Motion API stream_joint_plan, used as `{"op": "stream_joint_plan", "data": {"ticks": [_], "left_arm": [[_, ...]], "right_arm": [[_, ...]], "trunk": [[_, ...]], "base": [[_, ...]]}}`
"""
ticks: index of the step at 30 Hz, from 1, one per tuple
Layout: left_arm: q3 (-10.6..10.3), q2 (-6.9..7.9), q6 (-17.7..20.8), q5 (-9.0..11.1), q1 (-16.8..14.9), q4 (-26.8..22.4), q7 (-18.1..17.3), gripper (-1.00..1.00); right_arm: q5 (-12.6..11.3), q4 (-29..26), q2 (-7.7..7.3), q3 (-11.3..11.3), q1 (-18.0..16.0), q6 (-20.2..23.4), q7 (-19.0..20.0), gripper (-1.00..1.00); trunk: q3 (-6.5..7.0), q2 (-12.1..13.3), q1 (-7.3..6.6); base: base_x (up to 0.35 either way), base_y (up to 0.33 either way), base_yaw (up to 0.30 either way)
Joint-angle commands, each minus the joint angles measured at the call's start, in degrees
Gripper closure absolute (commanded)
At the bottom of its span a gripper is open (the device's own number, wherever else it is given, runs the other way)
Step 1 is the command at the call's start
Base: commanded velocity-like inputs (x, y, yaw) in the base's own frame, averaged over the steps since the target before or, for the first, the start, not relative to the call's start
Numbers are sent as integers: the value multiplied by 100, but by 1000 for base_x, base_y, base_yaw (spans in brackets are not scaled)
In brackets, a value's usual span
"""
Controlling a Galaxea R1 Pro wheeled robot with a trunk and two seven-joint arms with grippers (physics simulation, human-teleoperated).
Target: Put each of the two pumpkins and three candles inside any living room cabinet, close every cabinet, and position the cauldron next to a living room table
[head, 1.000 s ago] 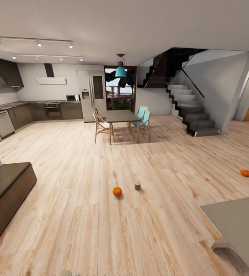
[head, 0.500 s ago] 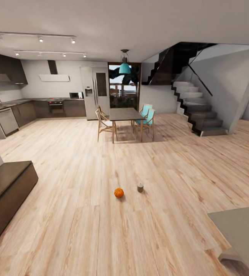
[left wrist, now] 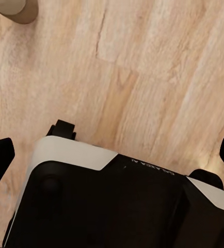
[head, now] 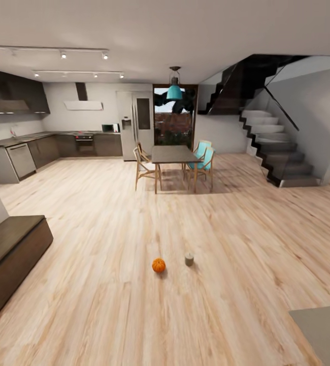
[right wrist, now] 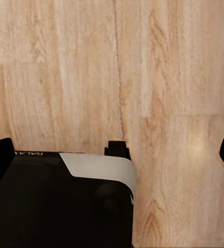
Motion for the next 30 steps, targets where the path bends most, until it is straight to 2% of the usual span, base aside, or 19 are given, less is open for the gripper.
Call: {"op": "stream_joint_plan", "data": {"ticks": [1,15,23,30], "left_arm": [[29,-1,35,27,-2,-13,24,-100],[28,-1,30,27,-2,-14,22,-100],[28,-1,30,31,-2,-14,16,-100],[29,-1,29,32,-2,-14,16,-100]], "right_arm": [[23,-10,0,5,0,38,-4,-100],[29,-6,0,13,0,38,-7,-100],[25,-6,0,7,-2,38,-5,-100],[25,-6,0,7,0,38,-7,-100]], "trunk": [[-3,-6,4],[40,-6,4],[41,-6,4],[41,-6,4]], "base": [[284,-239,233],[284,-241,245],[283,-241,73],[283,-241,232]]}}
